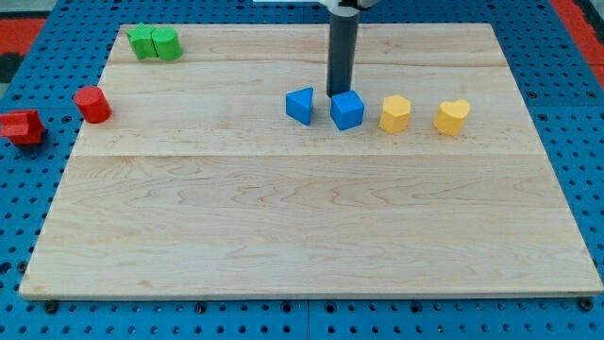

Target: Move the red circle to the right of the green circle

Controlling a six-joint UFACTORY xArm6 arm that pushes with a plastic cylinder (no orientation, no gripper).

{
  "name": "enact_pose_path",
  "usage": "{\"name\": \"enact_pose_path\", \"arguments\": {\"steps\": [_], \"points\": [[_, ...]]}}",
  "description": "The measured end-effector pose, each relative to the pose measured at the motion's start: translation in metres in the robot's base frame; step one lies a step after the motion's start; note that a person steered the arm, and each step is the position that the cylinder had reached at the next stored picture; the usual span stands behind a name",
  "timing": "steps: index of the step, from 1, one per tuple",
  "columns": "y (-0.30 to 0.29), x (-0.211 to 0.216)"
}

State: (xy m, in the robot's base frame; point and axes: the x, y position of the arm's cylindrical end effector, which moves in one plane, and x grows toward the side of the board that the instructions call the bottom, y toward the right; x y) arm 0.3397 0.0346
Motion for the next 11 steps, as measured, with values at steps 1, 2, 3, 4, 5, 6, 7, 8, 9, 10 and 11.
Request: {"name": "enact_pose_path", "arguments": {"steps": [1,2,3,4,5,6,7,8,9,10,11], "points": [[-0.041,-0.015],[-0.064,-0.014],[-0.091,-0.049],[-0.182,-0.068],[-0.185,-0.119],[-0.166,-0.137],[-0.205,-0.147],[-0.193,-0.149],[-0.126,-0.136],[-0.110,-0.053],[-0.165,0.040]]}}
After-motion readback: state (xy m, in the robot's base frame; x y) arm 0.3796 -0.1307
